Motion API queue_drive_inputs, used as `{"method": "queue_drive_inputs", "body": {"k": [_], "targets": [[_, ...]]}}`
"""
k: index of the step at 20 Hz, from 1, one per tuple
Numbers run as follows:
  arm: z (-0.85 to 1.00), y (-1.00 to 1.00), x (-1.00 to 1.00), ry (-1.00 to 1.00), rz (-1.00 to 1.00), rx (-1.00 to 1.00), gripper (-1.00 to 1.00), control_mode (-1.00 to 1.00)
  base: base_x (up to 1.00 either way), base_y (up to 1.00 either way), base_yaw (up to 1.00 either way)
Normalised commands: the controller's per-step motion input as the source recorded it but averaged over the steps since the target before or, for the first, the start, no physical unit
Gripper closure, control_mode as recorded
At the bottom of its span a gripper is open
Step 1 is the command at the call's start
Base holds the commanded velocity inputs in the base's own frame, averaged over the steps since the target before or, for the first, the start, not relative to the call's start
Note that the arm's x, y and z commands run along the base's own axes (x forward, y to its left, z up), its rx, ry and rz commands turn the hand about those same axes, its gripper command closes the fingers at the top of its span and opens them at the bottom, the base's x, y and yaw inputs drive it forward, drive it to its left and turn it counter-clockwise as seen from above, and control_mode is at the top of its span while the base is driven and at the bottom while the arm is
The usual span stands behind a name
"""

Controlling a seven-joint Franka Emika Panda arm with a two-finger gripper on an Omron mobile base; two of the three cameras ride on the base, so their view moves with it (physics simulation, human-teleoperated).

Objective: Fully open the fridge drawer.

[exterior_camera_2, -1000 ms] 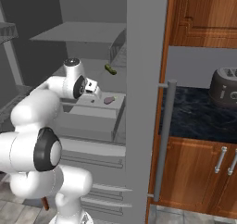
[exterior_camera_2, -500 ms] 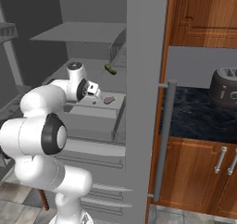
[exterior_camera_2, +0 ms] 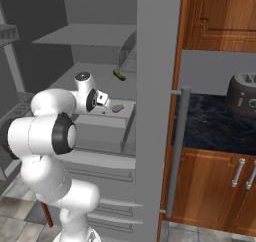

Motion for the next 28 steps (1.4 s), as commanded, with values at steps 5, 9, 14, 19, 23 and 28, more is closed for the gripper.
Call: {"method": "queue_drive_inputs", "body": {"k": [5,9,14,19,23,28], "targets": [[-0.15,0.02,0.30,-0.01,-0.05,0.00,-1.00,-1.00,0.00,0.00,0.00],[-0.15,0.02,0.26,0.00,-0.03,0.00,-1.00,-1.00,0.00,0.00,0.00],[-0.19,0.01,0.12,0.00,-0.02,0.00,-1.00,-1.00,0.00,0.00,0.00],[-0.11,0.00,0.16,0.00,-0.03,0.00,-1.00,-1.00,0.00,0.00,0.00],[-0.19,0.00,0.06,0.00,-0.03,0.00,-1.00,-1.00,0.00,0.00,0.00],[-0.43,0.00,-0.61,0.16,-0.03,0.00,-1.00,-1.00,0.00,0.00,0.00]]}}
